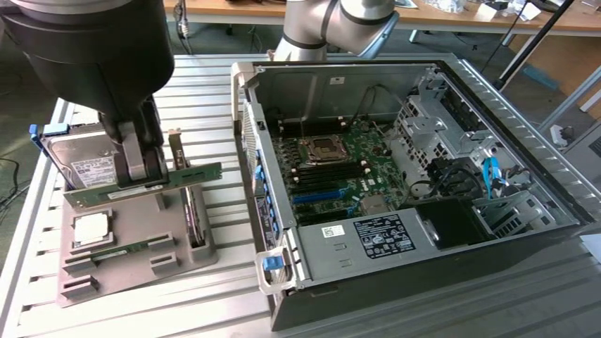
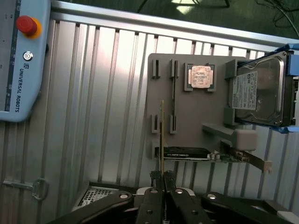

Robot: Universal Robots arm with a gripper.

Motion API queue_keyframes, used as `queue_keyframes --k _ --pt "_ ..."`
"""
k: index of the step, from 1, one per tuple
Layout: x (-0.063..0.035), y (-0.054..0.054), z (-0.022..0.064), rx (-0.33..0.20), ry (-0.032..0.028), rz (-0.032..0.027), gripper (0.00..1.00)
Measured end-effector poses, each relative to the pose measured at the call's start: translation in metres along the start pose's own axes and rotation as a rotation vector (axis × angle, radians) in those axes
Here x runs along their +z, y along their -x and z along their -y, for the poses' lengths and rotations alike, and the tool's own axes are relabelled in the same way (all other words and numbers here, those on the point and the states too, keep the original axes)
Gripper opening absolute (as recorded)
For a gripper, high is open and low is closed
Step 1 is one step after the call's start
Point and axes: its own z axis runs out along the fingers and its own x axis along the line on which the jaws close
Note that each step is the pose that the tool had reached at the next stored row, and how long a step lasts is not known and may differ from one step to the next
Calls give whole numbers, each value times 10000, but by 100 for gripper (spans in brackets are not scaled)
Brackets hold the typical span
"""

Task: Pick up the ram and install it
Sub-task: 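Pick up the ram and move it above insertion slot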

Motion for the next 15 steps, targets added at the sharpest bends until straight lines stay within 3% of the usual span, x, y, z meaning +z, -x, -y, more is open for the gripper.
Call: queue_keyframes --k 15 --pt "5 -38 282 0 1 -1 12"
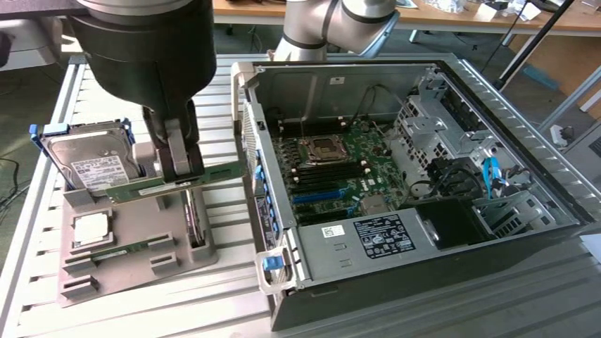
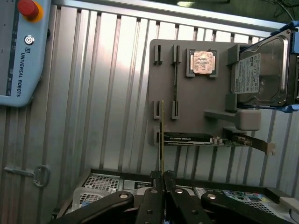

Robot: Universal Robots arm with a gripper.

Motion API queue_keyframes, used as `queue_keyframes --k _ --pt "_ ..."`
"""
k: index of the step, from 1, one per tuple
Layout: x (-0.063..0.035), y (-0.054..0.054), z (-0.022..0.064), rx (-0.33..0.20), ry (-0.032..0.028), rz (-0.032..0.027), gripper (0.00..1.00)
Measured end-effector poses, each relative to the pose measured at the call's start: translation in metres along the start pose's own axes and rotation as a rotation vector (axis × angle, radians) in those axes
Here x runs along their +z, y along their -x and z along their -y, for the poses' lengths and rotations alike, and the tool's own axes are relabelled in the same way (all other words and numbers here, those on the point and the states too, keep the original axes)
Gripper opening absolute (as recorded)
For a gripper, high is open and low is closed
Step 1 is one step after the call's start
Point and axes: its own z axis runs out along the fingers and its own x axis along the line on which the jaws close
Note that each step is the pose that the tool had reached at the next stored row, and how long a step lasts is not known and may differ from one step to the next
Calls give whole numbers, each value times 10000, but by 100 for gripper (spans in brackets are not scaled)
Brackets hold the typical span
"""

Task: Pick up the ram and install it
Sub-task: 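Pick up the ram and move it above insertion slot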

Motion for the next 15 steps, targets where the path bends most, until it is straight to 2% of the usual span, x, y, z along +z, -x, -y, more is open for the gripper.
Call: queue_keyframes --k 15 --pt "6 -36 267 0 0 0 12"
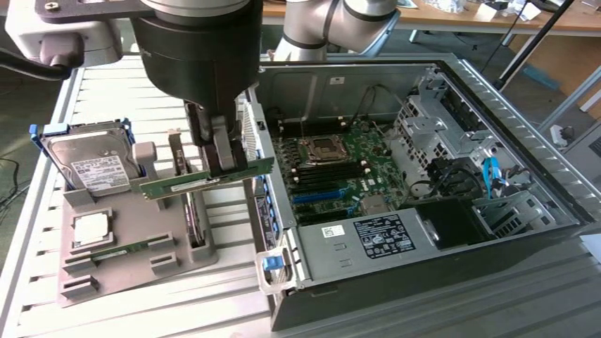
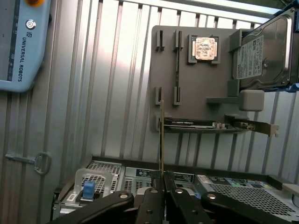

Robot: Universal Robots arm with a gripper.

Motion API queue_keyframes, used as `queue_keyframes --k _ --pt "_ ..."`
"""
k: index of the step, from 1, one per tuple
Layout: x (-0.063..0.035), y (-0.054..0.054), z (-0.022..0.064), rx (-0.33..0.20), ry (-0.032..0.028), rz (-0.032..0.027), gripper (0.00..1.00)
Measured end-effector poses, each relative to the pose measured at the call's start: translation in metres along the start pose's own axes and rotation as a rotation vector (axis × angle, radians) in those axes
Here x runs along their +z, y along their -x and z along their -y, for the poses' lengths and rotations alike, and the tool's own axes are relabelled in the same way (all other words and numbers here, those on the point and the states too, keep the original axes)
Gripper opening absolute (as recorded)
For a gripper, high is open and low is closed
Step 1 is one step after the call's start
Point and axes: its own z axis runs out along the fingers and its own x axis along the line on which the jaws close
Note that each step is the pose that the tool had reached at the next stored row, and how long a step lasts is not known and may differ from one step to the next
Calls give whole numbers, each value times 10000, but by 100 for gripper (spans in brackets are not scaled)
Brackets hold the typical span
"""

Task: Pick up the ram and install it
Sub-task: 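Pick up the ram and move it above insertion slot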

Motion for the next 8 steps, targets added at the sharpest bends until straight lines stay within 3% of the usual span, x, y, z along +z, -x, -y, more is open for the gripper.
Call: queue_keyframes --k 8 --pt "3 -21 161 0 0 -1 12"
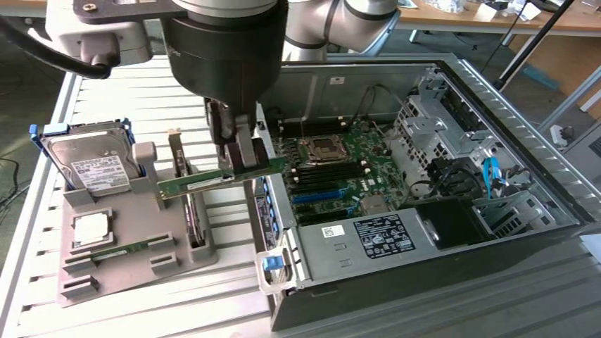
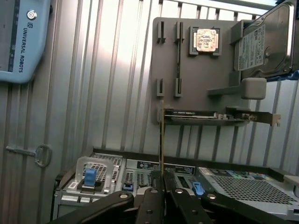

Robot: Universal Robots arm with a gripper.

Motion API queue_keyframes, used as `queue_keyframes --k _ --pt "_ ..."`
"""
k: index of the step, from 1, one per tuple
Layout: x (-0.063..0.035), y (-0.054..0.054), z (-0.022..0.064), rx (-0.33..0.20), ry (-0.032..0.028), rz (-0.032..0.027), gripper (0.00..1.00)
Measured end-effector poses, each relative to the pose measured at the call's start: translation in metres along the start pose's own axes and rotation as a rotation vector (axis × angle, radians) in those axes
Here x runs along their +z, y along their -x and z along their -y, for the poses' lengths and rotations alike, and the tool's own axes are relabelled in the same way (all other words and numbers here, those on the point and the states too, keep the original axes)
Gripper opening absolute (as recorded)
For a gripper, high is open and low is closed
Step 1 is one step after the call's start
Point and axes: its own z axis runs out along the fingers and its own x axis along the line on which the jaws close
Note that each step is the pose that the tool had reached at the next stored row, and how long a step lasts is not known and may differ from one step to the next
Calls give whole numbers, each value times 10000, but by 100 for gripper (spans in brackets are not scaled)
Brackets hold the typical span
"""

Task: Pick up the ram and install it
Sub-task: 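Pick up the ram and move it above insertion slot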

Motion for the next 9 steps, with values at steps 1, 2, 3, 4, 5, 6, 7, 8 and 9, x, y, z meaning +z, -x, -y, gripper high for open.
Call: queue_keyframes --k 1,2,3,4,5,6,7,8,9 --pt "0 -3 25 0 0 0 12" --pt "1 -7 48 0 0 1 12" --pt "2 -11 85 0 0 0 12" --pt "3 -17 124 0 0 0 12" --pt "3 -22 164 0 0 0 12" --pt "4 -27 199 0 0 0 12" --pt "5 -31 231 0 1 0 12" --pt "6 -35 259 0 0 1 12" --pt "7 -41 304 0 0 1 12"
